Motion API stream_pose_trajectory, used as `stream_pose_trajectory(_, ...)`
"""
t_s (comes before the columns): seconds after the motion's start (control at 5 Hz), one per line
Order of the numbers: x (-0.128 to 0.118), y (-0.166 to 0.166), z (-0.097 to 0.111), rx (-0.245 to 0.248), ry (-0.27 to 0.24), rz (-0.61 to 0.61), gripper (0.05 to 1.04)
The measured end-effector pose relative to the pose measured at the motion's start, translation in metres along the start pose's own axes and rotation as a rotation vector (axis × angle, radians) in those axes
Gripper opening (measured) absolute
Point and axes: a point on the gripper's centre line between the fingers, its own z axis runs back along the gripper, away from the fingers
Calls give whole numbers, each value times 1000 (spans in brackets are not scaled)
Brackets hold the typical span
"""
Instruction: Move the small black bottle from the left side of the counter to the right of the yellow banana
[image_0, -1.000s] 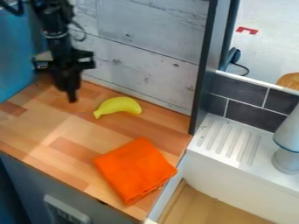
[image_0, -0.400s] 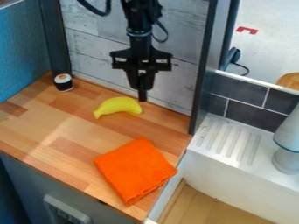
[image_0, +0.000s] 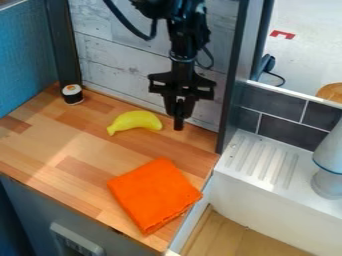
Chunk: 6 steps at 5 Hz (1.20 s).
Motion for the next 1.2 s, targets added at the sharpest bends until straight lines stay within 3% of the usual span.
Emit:
stream_pose_trajectory(0.4,-5,-2,-30,31,9,-31,359)
stream_pose_trajectory(1.2,-10,-8,-38,-14,14,-40,359)
